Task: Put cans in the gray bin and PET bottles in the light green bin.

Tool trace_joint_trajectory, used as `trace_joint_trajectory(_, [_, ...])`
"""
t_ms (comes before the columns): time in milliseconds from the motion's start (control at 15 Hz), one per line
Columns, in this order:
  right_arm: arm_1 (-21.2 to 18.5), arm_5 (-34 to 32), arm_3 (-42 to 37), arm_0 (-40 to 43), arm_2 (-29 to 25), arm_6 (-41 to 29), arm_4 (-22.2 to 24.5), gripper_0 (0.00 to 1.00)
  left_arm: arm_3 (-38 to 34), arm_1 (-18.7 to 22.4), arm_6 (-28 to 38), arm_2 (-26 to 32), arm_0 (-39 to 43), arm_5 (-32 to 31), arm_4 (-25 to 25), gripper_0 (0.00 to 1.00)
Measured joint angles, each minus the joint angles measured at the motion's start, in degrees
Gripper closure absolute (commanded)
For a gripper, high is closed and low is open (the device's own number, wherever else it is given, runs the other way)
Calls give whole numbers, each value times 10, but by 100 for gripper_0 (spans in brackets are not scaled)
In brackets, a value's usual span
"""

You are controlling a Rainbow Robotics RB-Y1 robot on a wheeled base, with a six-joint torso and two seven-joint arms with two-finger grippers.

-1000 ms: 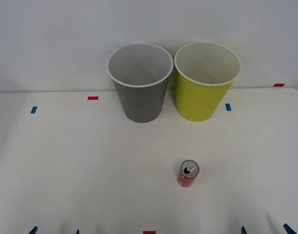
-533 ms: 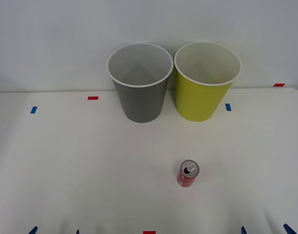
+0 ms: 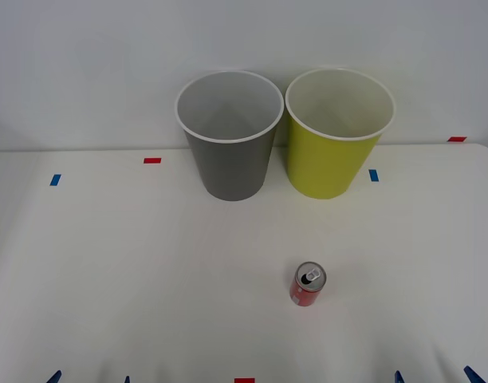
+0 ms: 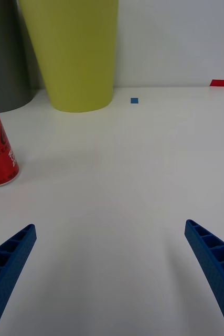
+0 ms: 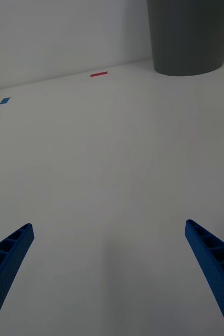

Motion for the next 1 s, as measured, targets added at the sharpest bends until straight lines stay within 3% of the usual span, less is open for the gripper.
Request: trace_joint_trajectory(1000, [0,0,0,0,0,0,0,1,0,0,0,0,0,0,0,0])
